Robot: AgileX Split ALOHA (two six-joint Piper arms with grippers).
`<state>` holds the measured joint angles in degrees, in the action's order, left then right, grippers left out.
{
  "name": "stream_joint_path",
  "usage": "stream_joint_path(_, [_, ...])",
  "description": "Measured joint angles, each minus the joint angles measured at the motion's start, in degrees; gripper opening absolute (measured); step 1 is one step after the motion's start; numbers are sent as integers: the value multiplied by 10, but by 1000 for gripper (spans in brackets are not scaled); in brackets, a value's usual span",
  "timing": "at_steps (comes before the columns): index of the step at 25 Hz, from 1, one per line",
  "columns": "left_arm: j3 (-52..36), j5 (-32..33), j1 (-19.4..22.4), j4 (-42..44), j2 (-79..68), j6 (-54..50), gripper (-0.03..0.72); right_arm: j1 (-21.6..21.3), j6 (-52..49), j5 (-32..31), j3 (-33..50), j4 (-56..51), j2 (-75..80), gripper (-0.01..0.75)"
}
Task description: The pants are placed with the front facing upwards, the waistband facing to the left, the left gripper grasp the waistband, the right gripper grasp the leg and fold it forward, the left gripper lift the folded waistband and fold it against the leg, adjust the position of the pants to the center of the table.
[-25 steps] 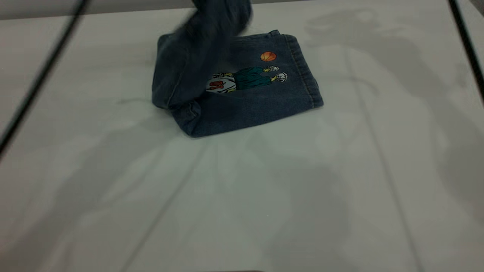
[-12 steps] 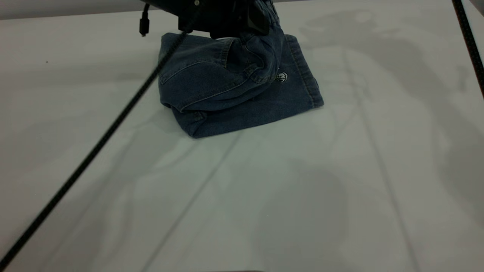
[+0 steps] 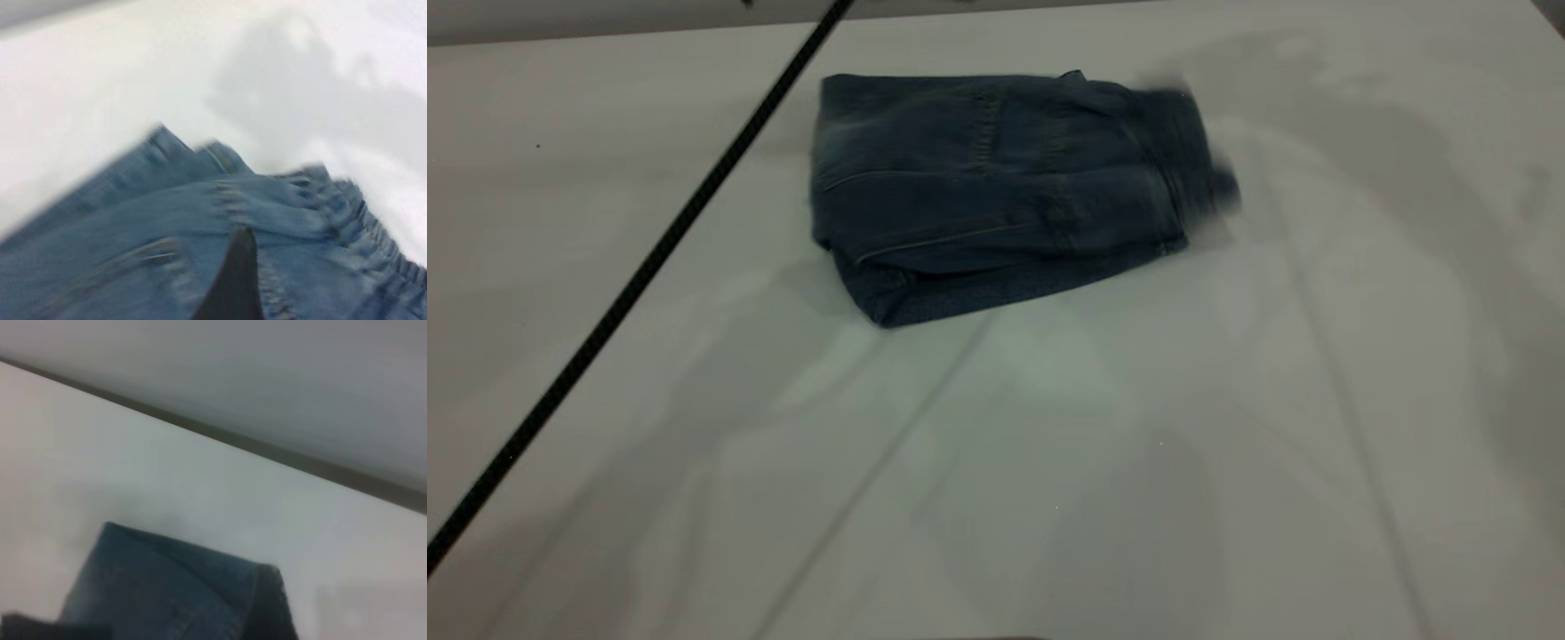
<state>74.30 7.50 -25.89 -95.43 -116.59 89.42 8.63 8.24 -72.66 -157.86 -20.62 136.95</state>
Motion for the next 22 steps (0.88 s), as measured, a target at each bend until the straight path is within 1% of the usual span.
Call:
stream_joint_path(5, [0,-49,0,37,69,1,601,0,1,2,75,-18,-28,458])
stream_joint_path(7, [0,-75,3,40,102,9,587,0,1,4,119,-36,-28,458])
stream_joint_path(9, [0,-97,13,40,131,19,582,1,14,5,163,-55,-28,458])
stream_joint_path(12, [0,-112,41,40,172,23,582,13,27,13,238,-71,-28,454])
stream_joint_path(15, [0,-118,64,40,205,24,582,48,35,52,305,-68,-27,447])
stream_joint_path(18, [0,-118,74,40,222,25,582,110,41,97,351,-36,-15,444])
stream_joint_path(20, [0,-114,74,40,225,25,582,151,20,117,365,23,1,444])
stream_joint_path(22, [-1,-107,74,40,225,25,582,189,-28,128,369,98,23,444])
